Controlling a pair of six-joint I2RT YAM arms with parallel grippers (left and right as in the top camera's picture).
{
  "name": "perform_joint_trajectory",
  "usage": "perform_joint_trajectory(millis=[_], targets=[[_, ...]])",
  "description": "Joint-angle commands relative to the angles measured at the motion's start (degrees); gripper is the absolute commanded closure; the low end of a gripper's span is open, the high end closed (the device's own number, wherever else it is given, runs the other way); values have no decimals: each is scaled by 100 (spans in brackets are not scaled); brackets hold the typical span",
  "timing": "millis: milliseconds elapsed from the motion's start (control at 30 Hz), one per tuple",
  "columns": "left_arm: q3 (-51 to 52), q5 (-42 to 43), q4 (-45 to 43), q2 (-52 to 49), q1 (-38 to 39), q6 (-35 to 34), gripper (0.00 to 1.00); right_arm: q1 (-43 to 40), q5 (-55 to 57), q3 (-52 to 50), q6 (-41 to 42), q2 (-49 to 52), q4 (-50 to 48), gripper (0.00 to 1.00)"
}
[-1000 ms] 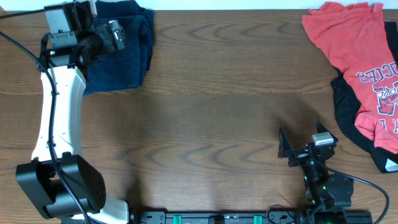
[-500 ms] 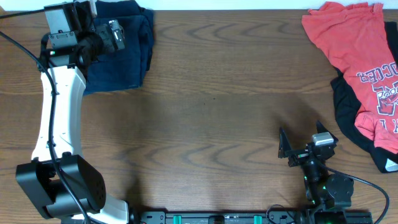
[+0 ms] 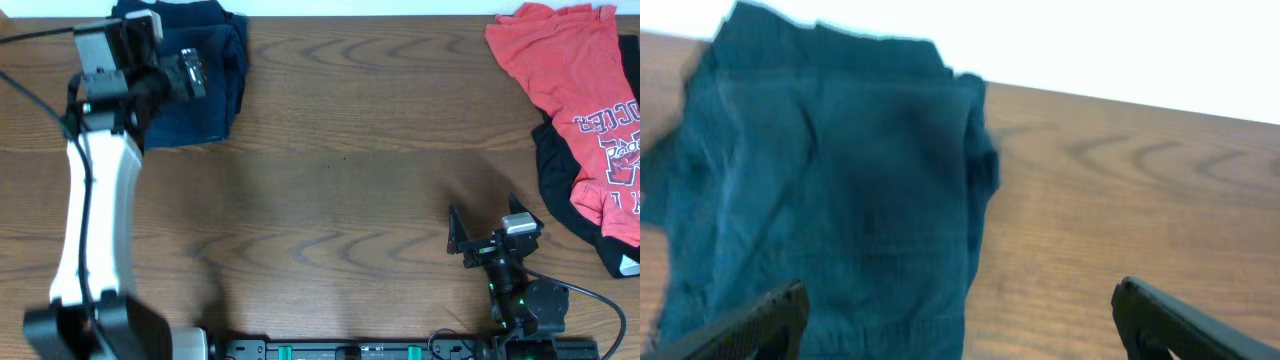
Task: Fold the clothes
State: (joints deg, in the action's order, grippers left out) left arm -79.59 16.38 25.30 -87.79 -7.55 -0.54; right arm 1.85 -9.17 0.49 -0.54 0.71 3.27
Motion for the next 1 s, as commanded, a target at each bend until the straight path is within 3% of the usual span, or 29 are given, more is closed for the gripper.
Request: perform_joint_trajectory(millis=[0,533,733,967], targets=[[737,-155,-400,820,98,352,2,46,15,-17,-63,-44,15,1],[5174,-201,-2011,4863,116,330,2,46,15,-17,-63,-44,15,1],[6457,-203,-2651,6199,116,328,2,46,15,-17,-63,-44,15,1],[7353,-208,-2673,7471,116,330,2,46,15,-17,-63,-44,15,1]])
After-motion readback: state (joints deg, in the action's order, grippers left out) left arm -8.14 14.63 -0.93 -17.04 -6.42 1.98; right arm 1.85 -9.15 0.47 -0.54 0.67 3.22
